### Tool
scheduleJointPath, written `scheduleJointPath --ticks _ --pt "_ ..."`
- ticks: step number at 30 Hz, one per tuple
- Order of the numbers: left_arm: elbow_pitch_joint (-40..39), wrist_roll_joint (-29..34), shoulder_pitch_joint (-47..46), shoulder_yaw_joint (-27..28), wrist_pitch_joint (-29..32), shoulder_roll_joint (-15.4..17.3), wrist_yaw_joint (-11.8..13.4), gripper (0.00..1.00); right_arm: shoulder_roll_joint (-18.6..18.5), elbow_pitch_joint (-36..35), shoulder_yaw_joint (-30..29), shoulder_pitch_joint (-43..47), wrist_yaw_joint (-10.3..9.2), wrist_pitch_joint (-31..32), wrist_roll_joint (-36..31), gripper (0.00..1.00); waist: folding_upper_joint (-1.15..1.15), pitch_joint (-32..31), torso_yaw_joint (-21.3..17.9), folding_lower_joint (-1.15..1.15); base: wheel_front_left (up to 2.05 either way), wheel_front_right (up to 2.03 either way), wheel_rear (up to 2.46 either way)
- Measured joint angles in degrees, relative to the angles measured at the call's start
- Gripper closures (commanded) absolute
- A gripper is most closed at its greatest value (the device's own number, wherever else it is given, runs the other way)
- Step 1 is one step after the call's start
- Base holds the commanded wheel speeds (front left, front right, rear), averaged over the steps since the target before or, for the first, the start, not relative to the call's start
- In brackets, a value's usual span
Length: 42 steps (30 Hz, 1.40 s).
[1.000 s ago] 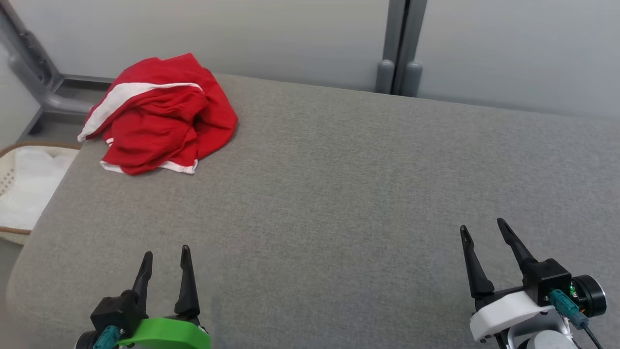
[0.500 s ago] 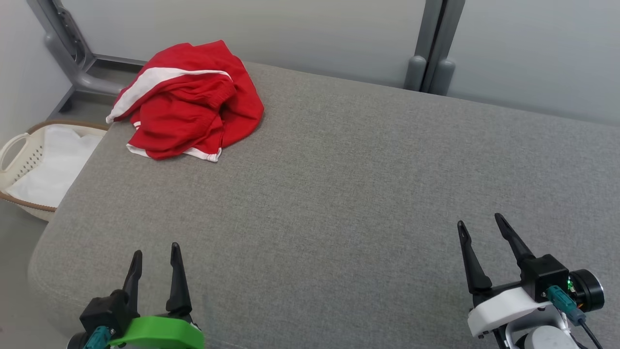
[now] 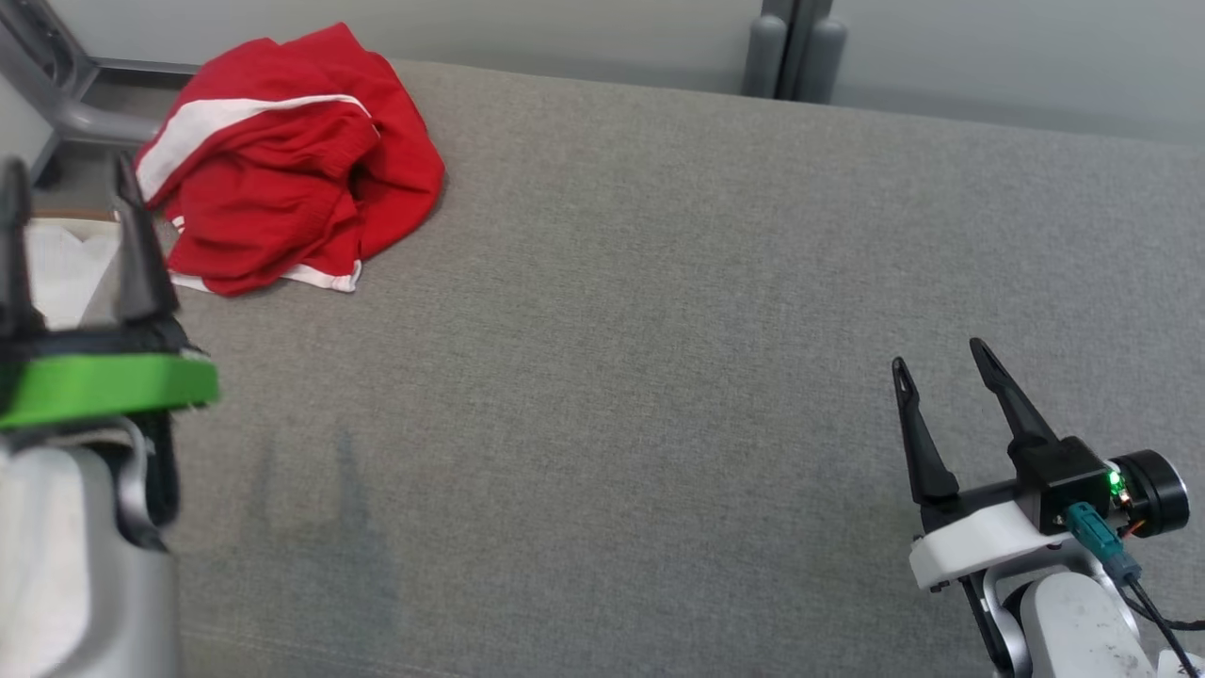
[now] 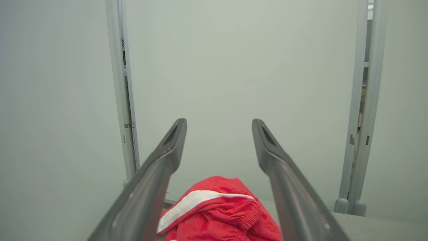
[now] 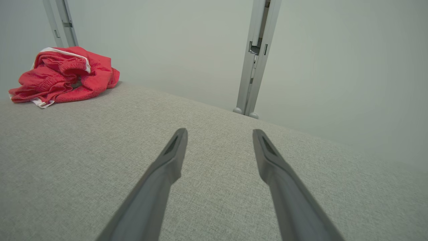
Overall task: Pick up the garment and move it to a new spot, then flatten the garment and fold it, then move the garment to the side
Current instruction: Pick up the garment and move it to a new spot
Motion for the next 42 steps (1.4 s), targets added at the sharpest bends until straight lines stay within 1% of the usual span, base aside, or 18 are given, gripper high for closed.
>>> scheduleJointPath --ticks 3,5,8,11,14,17,19,20,24,30,37,40,42 --pt "3.57 -0.48 -7.93 0.79 0.15 4.59 -0.66 0.0 -0.02 -0.87 0.48 -1.01 0.0 0.0 -1.43 0.0 0.0 2.16 -1.37 0.0 0.0 0.0 0.0" --pt "6.72 -0.57 -13.05 0.75 1.31 7.51 -0.88 0.0 0.0 -1.56 0.74 -1.78 0.0 0.0 -2.57 0.0 0.0 3.81 -2.28 0.0 0.0 0.0 0.0" --pt "11.41 -1.61 -20.0 0.92 2.68 10.4 -1.13 0.0 -0.01 -2.46 1.01 -2.86 0.0 0.0 -3.93 0.0 0.0 6.33 -3.54 0.0 0.0 0.0 0.0" --pt "16.82 -2.7 -24.79 0.2 4.65 12.39 -1.31 0.0 -0.01 -4.22 1.2 -3.87 0.0 0.0 -5.05 0.0 0.0 8.98 -4.8 0.0 0.0 0.0 0.0" --pt "22.28 -4.92 -28.63 -1.04 6.89 12.83 -1.46 0.0 -0.01 -6.26 1.01 -4.66 0.0 -0.01 -6.22 0.0 0.0 11.71 -5.98 0.0 0.0 0.0 0.0" --pt "27.51 -4.92 -31.12 -3.38 8.65 13.94 -1.6 0.0 -0.04 -7.53 1.13 -4.67 0.0 0.0 -7.25 0.0 0.0 14.39 -6.97 0.0 0.0 0.0 0.0" --pt "31.05 -5.22 -31.87 -4.48 9.98 14.38 -1.62 0.0 -0.04 -8.15 1.44 -4.74 0.0 0.0 -7.61 0.0 0.0 15.99 -7.55 0.01 0.0 0.0 0.0" --pt "34.5 -5.52 -32.21 -6.36 11.33 14.85 -1.62 0.0 -0.03 -8.77 1.85 -4.88 0.0 0.0 -7.94 0.0 0.0 17.6 -8.16 0.01 0.0 0.0 0.0" --pt "39.06 -7.76 -32.34 -9.44 12.58 14.93 -1.63 0.0 -0.03 -9.28 2.2 -4.99 0.0 0.0 -8.04 0.0 0.0 20.15 -9.1 0.01 0.0 0.0 0.0" --pt "41.83 -11.88 -32.34 -15.37 13.12 14.75 -1.63 0.0 -0.03 -9.59 2.24 -4.98 0.0 0.0 -8.12 0.0 0.0 22.71 -9.74 0.01 0.0 0.0 0.0" --pt "42.33 -15.46 -32.44 -22.24 13.62 15.56 -1.63 0.0 -0.03 -9.76 2.31 -4.97 0.0 0.0 -8.25 0.0 0.0 23.93 -9.34 0.0 0.0 0.0 0.0" --pt "42.35 -17.88 -32.55 -24.62 14.8 15.77 -1.63 0.0 -0.03 -9.76 2.44 -4.97 0.0 0.0 -8.25 0.0 0.0 24.22 -9.11 0.0 0.0 0.0 0.0" --pt "43.1 -17.98 -33.04 -25.66 15.1 16.39 -1.64 0.0 -0.03 -9.76 2.49 -4.97 0.0 -0.01 -8.25 0.0 0.0 24.37 -9.04 0.0 0.0 0.0 0.0"
